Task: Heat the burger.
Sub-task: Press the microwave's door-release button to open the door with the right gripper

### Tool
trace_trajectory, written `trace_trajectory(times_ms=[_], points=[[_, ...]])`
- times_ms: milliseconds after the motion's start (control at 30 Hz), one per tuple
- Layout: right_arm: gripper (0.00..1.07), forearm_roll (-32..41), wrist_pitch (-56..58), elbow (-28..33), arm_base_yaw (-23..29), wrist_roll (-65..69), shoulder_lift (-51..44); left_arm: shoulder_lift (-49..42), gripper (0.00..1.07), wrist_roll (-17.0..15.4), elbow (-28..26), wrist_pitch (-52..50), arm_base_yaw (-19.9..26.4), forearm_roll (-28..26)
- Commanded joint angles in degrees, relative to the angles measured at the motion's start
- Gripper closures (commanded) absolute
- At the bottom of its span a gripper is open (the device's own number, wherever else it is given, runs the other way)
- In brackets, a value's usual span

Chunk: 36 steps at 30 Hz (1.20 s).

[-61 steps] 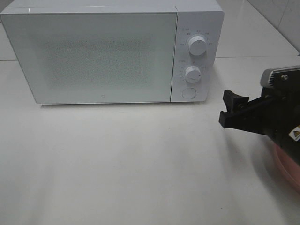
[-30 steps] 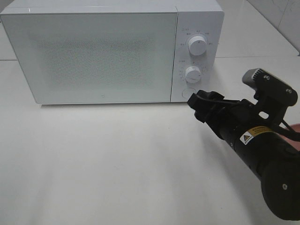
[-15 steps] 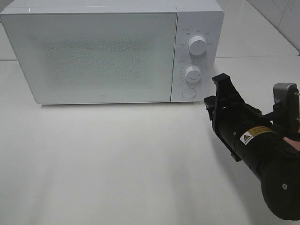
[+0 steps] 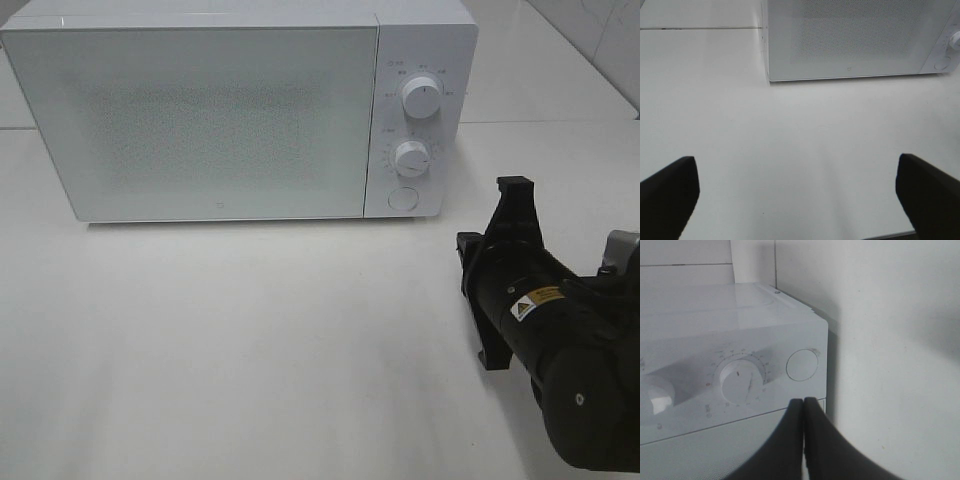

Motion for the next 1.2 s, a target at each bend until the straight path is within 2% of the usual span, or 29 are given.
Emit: trace_trajectory(times_ms=[33,233,400,467,667,967,1200], points=[[1.07,0.3,-0.3,-2.0,0.2,2.2,1.5,0.1,0.06,-0.2,0.1,-0.3,-0.3,-0.2],[1.07,1.0,2.2,-5.3,-0.1,1.2,1.9,0.1,0.06,-0.2,0.1,-0.3,-0.3,-0.2],[1.07,4.2,9.6,-10.7,-0.7,-5.4,2.1,0.1,0.06,-0.2,0.1,-0.3,-0.3,-0.2],[1.07,4.5,9.9,-11.2,-0.9,-6.4,2.2,0.1,0.06,-0.2,0.1,-0.3,-0.3,-0.2],[1.07,3.7,12.0,-15.0,-3.7,-9.9,3.8,0.1,0.06,-0.2,0.1,-0.3,-0.3,-0.2],[1.07,3.0,13.8,-19.0,-4.3,-10.5,8.4,0.1,0.06,-0.2,0.1,-0.3,-0.3,-0.2],[1.07,1.8,14.1,-22.1,-6.8,-11.6,10.9,0.1,0.06,-0.2,0.1,-0.3,-0.3,-0.2]])
